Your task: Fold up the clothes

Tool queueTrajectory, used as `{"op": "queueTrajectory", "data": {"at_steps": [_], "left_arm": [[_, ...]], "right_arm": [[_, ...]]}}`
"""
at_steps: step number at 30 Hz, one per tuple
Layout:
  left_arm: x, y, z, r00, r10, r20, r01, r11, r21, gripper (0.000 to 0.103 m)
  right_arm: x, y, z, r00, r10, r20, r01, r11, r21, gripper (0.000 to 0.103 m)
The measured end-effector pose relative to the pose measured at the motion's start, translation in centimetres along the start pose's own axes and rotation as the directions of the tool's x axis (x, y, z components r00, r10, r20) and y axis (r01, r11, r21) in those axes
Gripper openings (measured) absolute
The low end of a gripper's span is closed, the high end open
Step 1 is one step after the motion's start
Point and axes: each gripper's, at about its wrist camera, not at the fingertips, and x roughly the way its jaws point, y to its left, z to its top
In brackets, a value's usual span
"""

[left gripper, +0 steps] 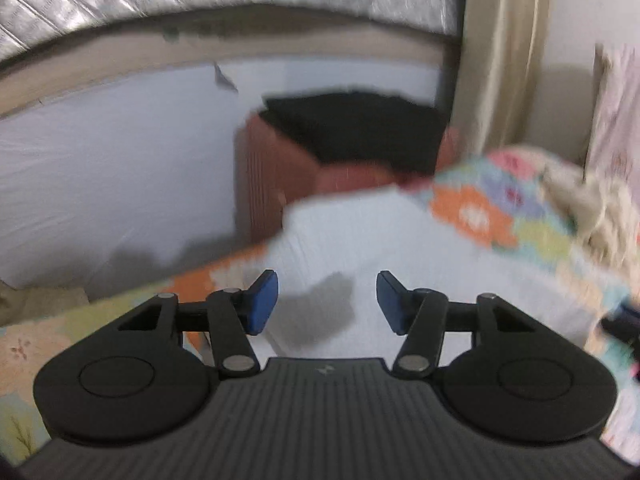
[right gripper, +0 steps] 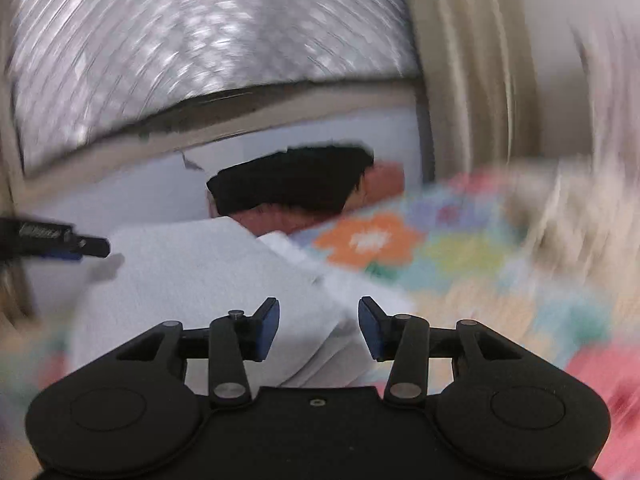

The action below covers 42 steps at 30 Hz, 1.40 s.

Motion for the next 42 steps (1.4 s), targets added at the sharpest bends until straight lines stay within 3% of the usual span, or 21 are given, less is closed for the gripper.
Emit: {"op": "queueTrajectory", "data": {"at_steps": [3, 6, 10, 13, 16, 21, 23, 24, 29, 33, 37, 42], "left_arm": [[2.8, -0.7, -1.4, 0.997, 0.057, -0.061, -0.053, 0.996, 0.071, 0.056], [4.1, -1.3, -1.9, 0.993, 0.080, -0.084, -0.069, 0.990, 0.124, 0.058], [5.2, -1.1, -1.2, 0.988, 0.085, -0.133, -0.070, 0.992, 0.109, 0.061], [3.7, -2.0, -0.6, 0.983, 0.119, -0.138, -0.104, 0.988, 0.110, 0.066], [-0.1, -4.4, -1.5, 0.992, 0.065, -0.110, -0.046, 0.985, 0.166, 0.078], [-8.1, -9.9, -4.0, 0.994, -0.067, -0.089, 0.085, 0.972, 0.221, 0.086], [-10.6, -12.2, -4.7, 0.990, -0.105, -0.097, 0.126, 0.963, 0.240, 0.089], [-11.8, -13.3, -5.0, 0.987, -0.126, -0.101, 0.147, 0.959, 0.243, 0.089], [-16.1, -18.0, -6.5, 0.975, -0.188, -0.119, 0.214, 0.937, 0.277, 0.098], [-18.4, -21.2, -7.5, 0.973, -0.185, -0.134, 0.220, 0.921, 0.323, 0.100], [-20.3, -22.9, -8.3, 0.963, -0.222, -0.150, 0.258, 0.918, 0.300, 0.101], [-21.9, -24.5, -10.0, 0.967, -0.212, -0.143, 0.248, 0.910, 0.332, 0.102]], "right_arm": [[1.0, 2.0, -0.3, 0.998, 0.048, -0.039, -0.052, 0.992, -0.118, 0.049], [5.0, 2.7, -1.7, 0.969, 0.055, -0.240, -0.086, 0.989, -0.123, 0.046], [6.2, 2.7, -1.9, 0.956, 0.030, -0.292, -0.061, 0.993, -0.098, 0.049], [5.6, 1.3, -1.2, 0.938, 0.043, -0.344, -0.049, 0.999, -0.010, 0.055], [2.5, -0.8, -1.1, 0.926, 0.044, -0.375, -0.014, 0.997, 0.082, 0.056], [-6.6, -4.9, -1.3, 0.937, -0.029, -0.347, 0.101, 0.976, 0.192, 0.071], [-10.0, -6.0, -1.1, 0.948, -0.055, -0.313, 0.125, 0.970, 0.207, 0.088], [-11.5, -6.4, -0.9, 0.951, -0.083, -0.299, 0.149, 0.967, 0.208, 0.089], [-16.9, -6.4, -0.3, 0.938, -0.177, -0.299, 0.223, 0.966, 0.128, 0.091], [-20.0, -6.4, -0.7, 0.909, -0.285, -0.304, 0.324, 0.942, 0.084, 0.091], [-22.5, -7.7, -1.7, 0.891, -0.309, -0.333, 0.360, 0.928, 0.101, 0.091], [-25.1, -8.7, -3.1, 0.886, -0.311, -0.343, 0.368, 0.923, 0.114, 0.091]]}}
